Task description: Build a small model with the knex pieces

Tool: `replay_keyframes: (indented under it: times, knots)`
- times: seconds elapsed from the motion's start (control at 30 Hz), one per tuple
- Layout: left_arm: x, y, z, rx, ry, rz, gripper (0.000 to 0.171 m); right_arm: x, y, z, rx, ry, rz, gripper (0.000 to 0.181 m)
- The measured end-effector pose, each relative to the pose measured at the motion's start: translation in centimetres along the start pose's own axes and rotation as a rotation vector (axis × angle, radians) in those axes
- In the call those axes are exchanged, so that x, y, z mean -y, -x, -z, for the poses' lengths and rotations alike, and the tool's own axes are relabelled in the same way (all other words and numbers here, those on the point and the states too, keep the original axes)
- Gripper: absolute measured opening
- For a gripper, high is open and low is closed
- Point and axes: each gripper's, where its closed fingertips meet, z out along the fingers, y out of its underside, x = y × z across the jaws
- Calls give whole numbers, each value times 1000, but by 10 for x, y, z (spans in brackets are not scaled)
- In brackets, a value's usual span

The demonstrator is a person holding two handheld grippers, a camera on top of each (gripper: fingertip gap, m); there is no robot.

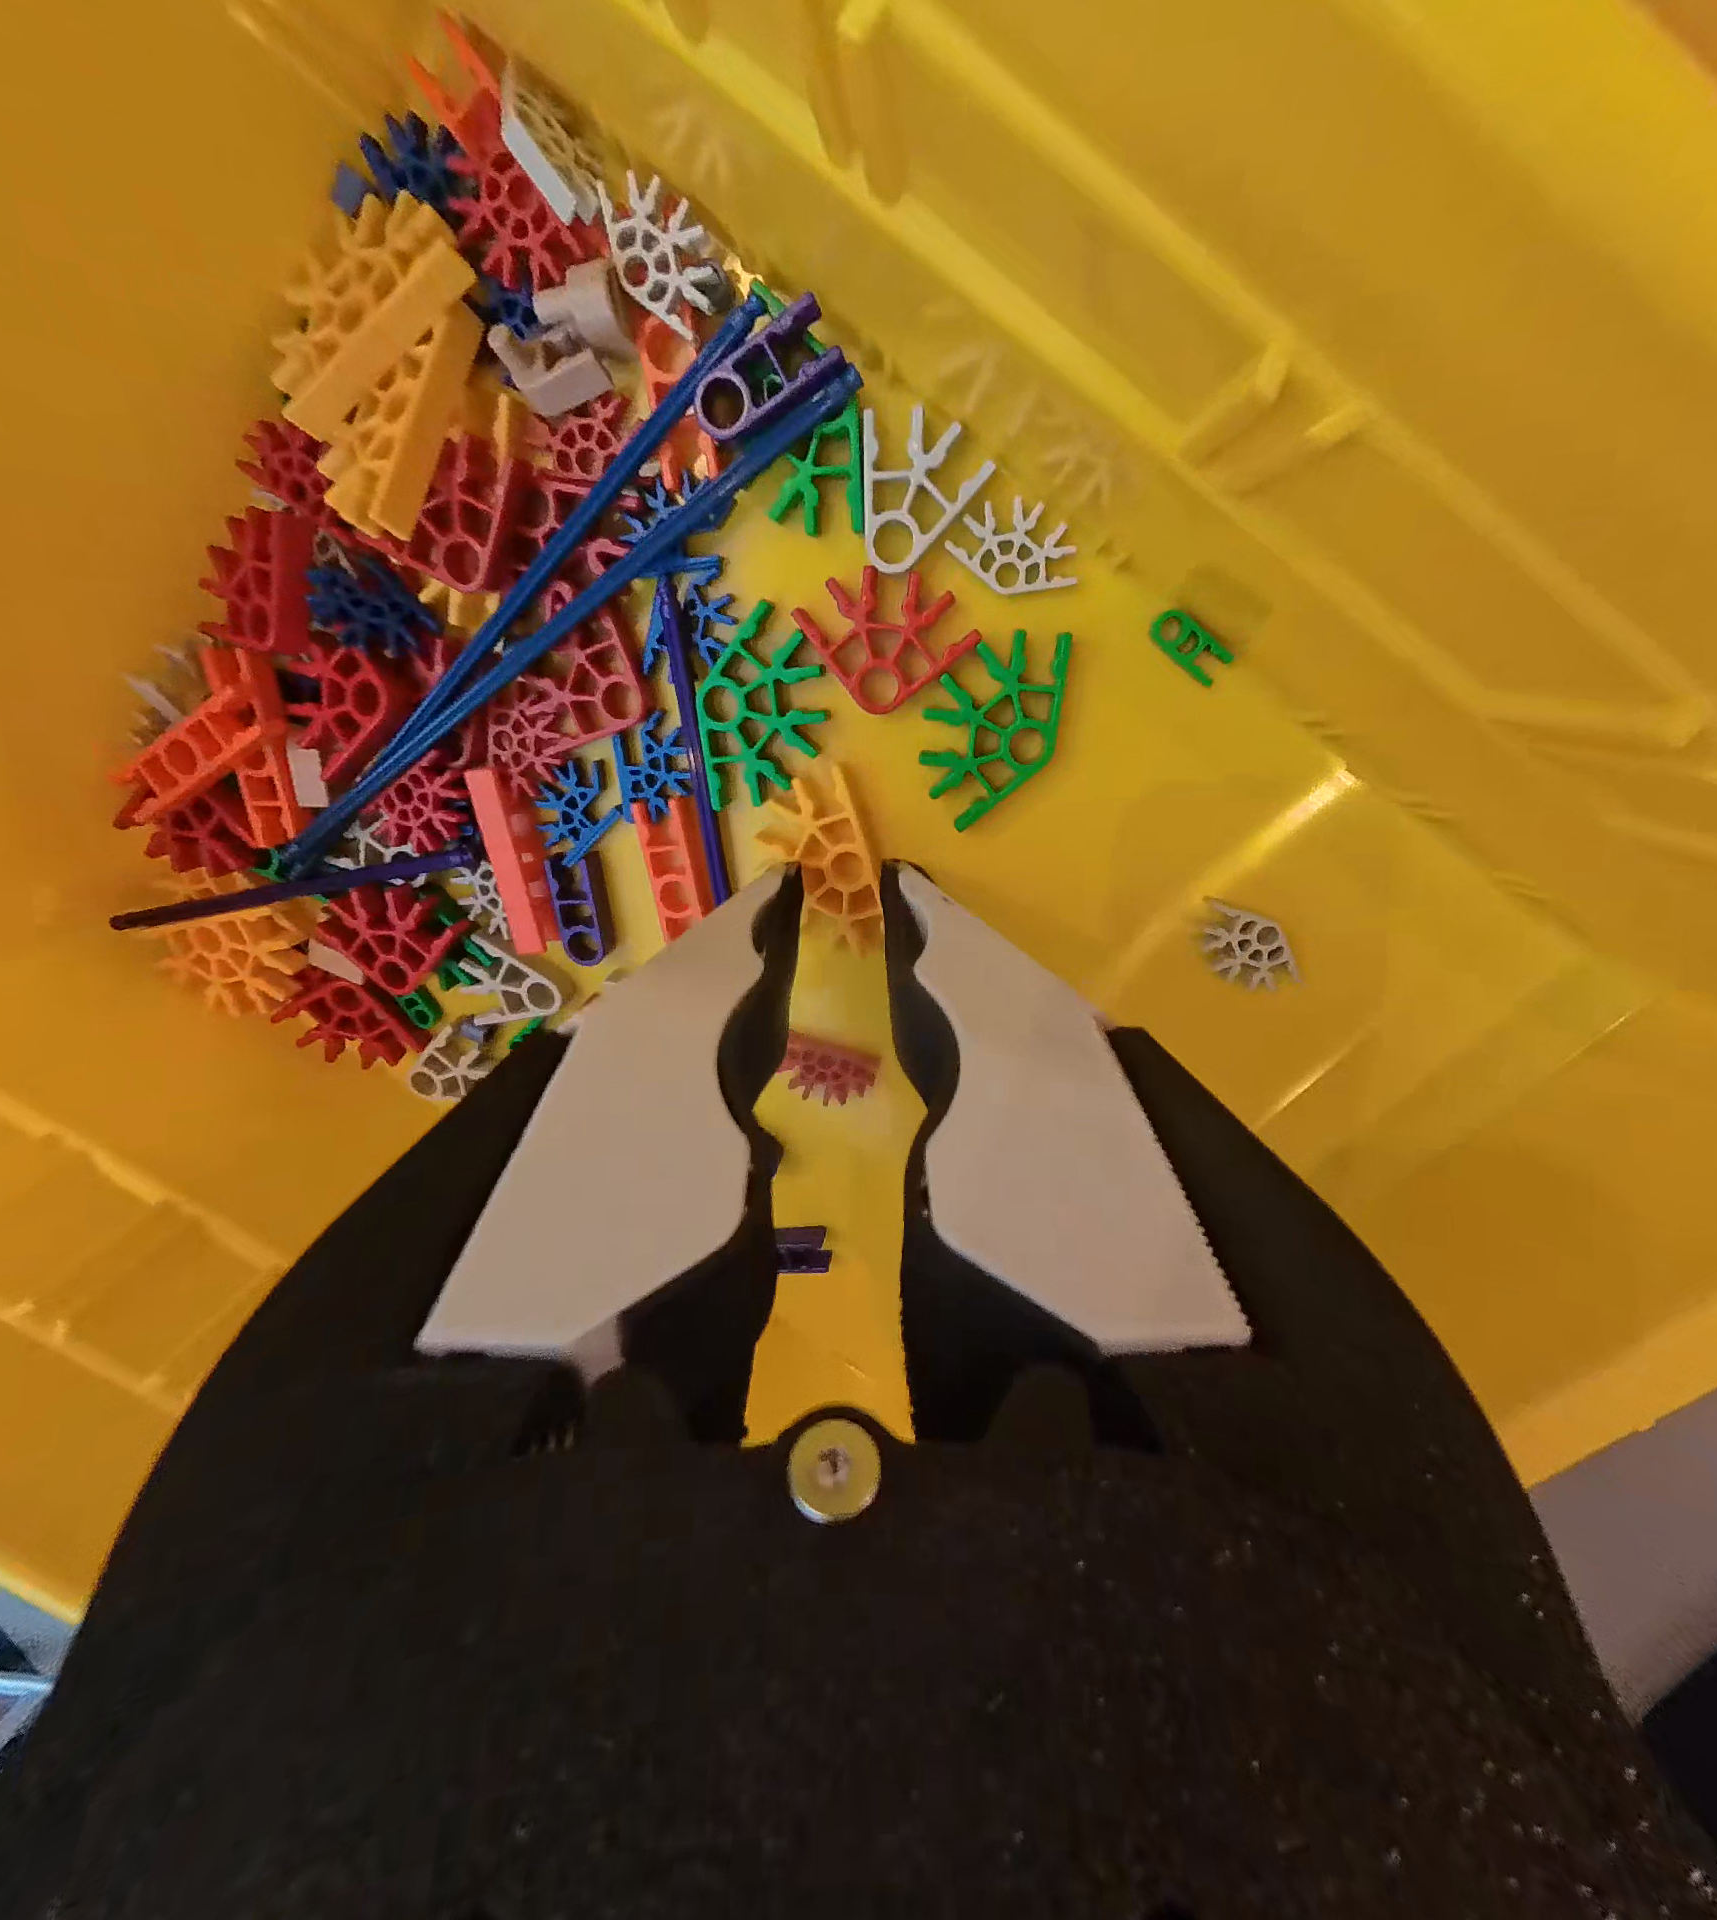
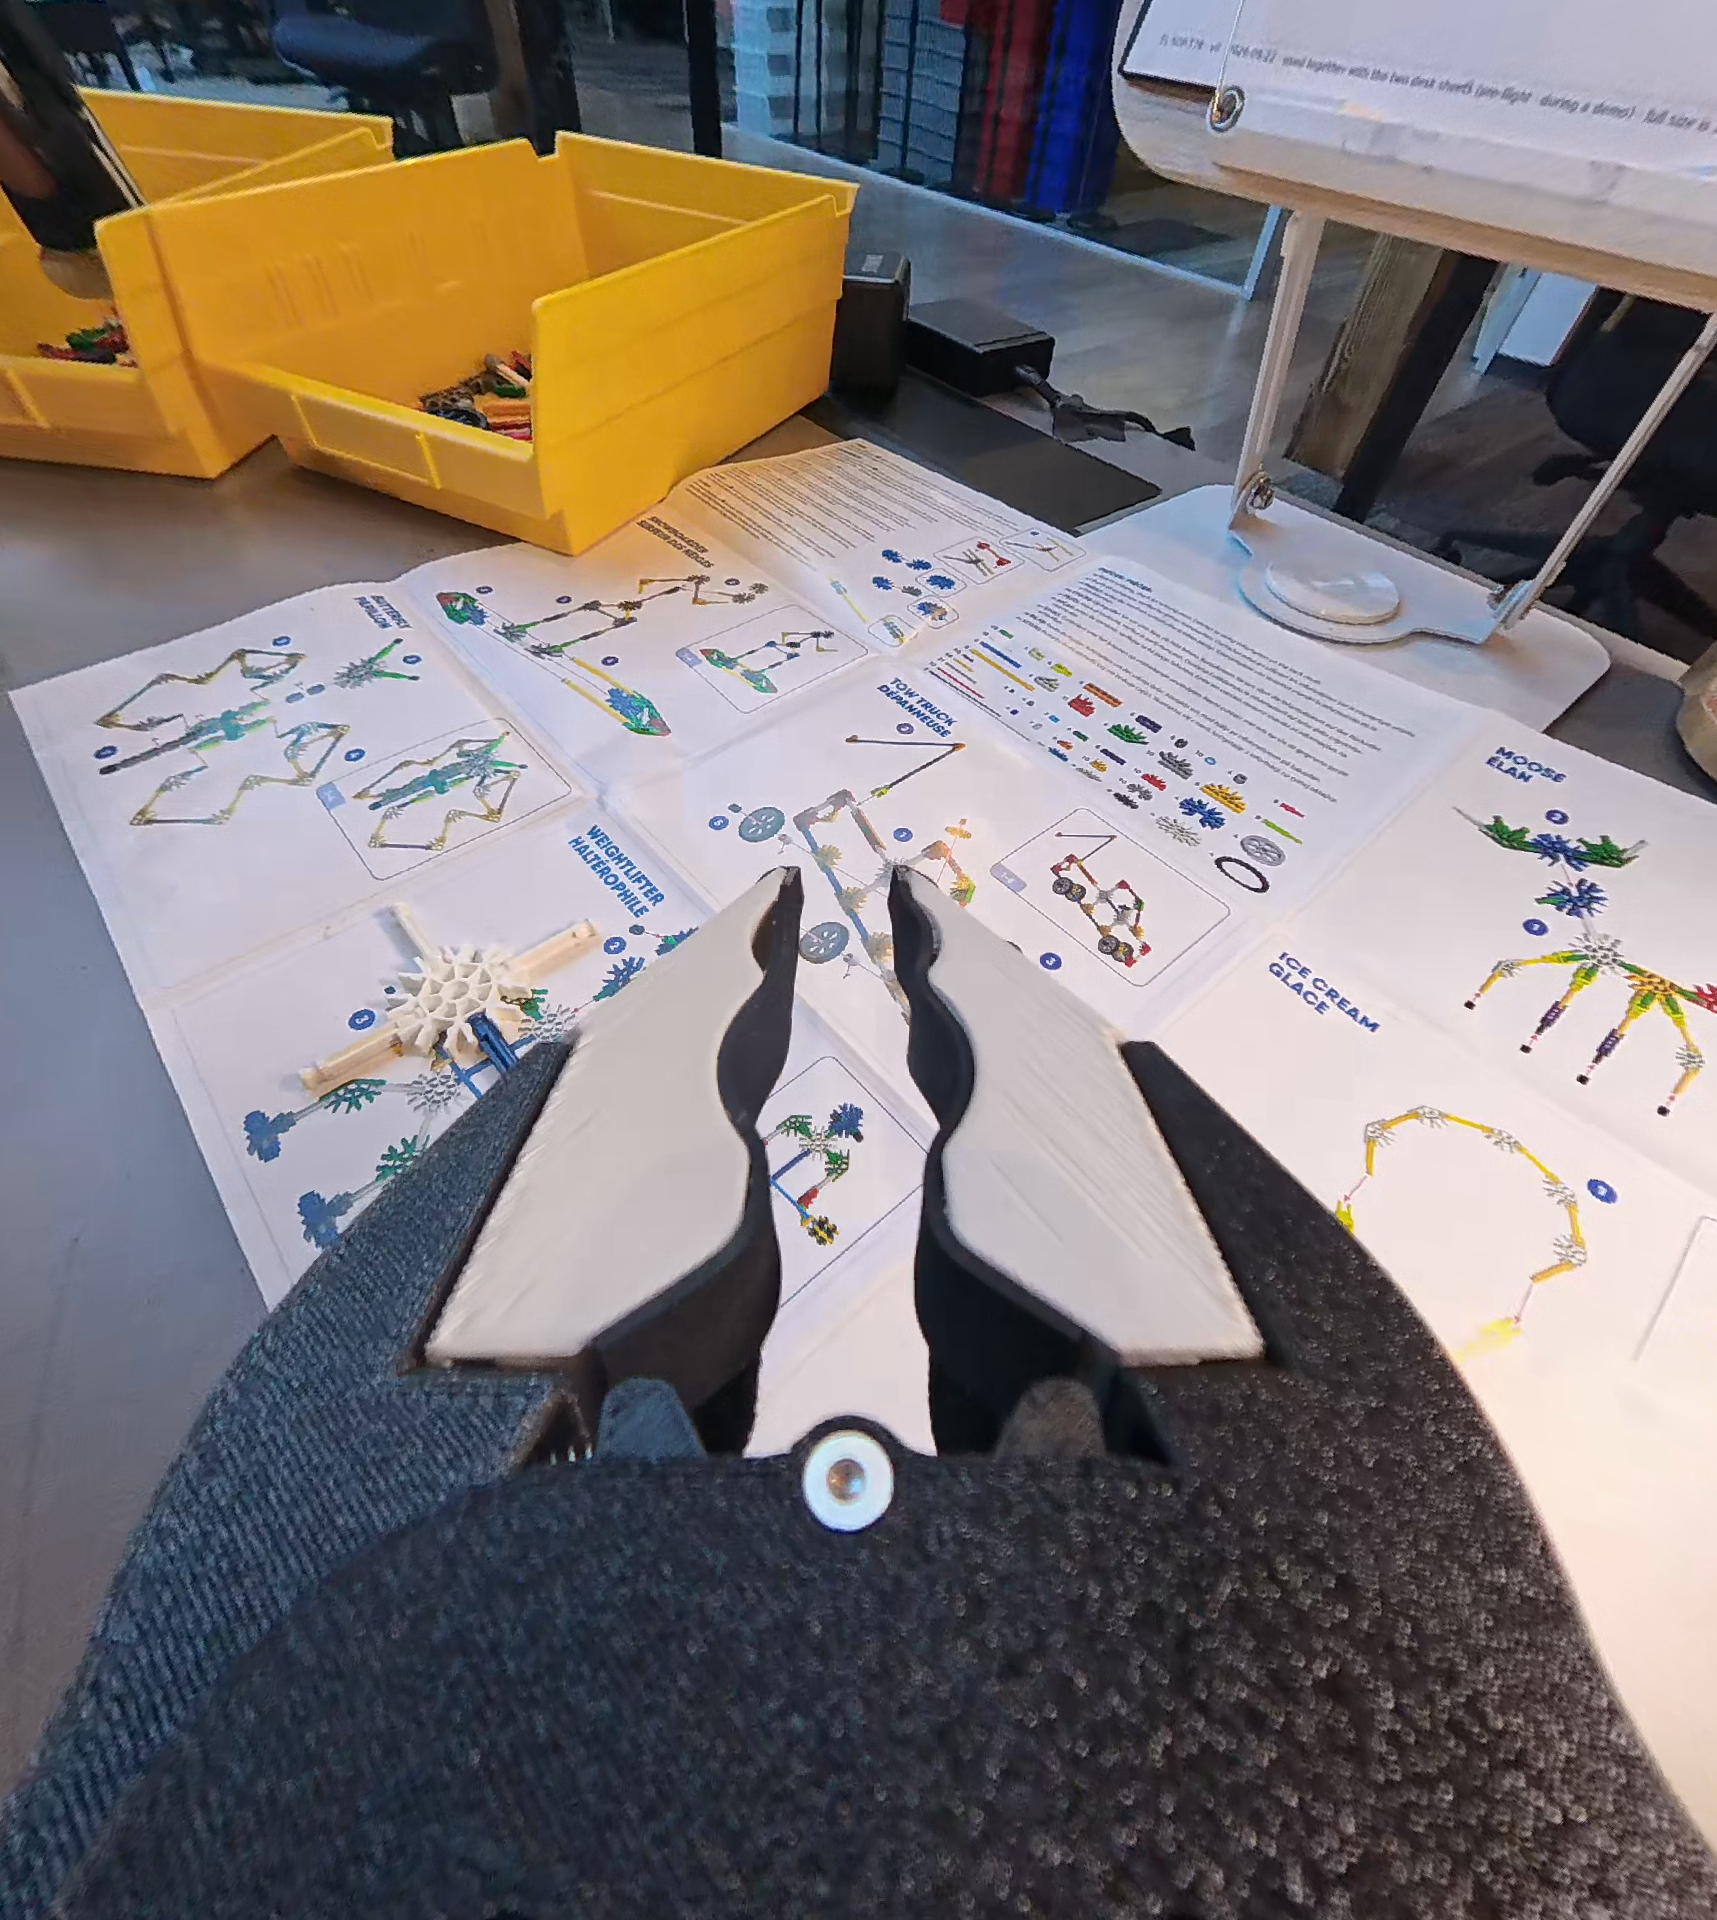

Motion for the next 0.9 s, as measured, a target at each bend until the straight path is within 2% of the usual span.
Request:
replay_keyframes:
  times: [0.27, 0.37, 0.47, 0.57, 0.9]
  knots:
    - [-5, 5, 1, 74, -19, -43, 15, 6, -10, 10, -41, -27, 12, 15]
    - [-2, 3, 2, 49, -46, -15, 24, 5, -12, 12, -43, -31, -3, 15]
    - [-5, 4, -2, 12, -41, 30, 26, 2, -11, 10, -37, -22, -4, 15]
    - [-4, -4, -3, -70, -56, 67, 8, 1, -10, 9, -36, -14, 8, 15]
    - [-5, -1, 3, 0, -108, 3, 4, 0, -10, 9, -32, -16, 4, 15]
